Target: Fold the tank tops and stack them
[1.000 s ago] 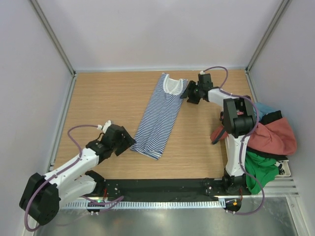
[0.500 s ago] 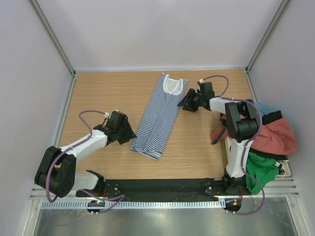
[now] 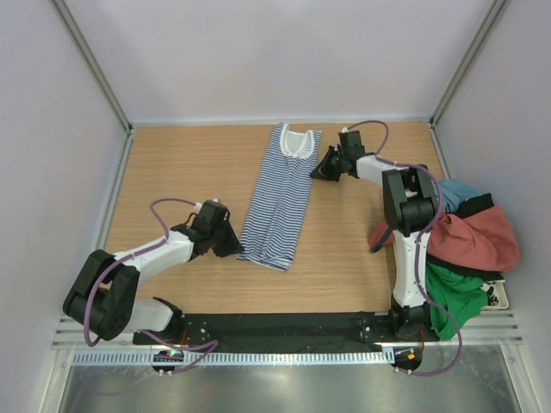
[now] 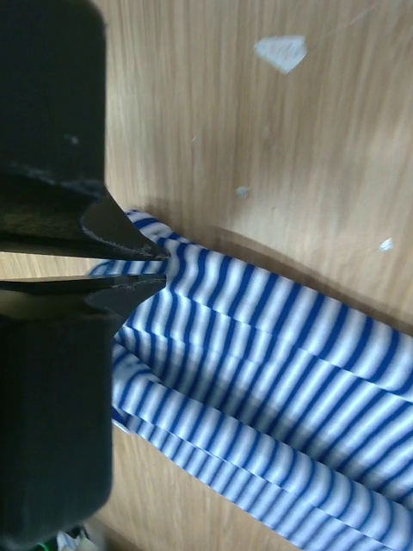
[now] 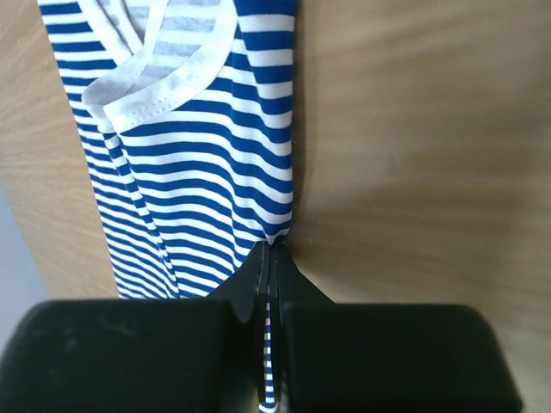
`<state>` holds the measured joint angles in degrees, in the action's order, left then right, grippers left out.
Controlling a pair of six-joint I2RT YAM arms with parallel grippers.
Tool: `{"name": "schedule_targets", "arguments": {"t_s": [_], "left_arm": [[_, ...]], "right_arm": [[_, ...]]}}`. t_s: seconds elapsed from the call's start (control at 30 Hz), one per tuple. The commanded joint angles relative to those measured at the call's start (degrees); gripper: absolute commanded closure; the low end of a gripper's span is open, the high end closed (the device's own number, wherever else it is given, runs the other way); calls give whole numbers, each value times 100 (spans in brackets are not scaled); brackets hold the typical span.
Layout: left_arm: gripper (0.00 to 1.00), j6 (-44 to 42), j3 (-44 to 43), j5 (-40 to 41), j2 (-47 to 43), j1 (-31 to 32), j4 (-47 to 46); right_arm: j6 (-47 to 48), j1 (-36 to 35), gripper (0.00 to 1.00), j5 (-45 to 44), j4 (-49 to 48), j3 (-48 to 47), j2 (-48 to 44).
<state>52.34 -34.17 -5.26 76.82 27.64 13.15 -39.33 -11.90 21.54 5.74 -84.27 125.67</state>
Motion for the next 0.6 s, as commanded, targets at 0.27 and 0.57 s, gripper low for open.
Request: {"name": "schedule_targets", "arguments": {"t_s": [0.27,0.57], "left_arm": [[85,821,341,367,-158,1349,-647],[83,743,456,473,-659,1349,-349]], "right_arm": [[628,48,55,-906,1475,-1638,382],[803,-93,47,-476,675,1305,-1877]]}}
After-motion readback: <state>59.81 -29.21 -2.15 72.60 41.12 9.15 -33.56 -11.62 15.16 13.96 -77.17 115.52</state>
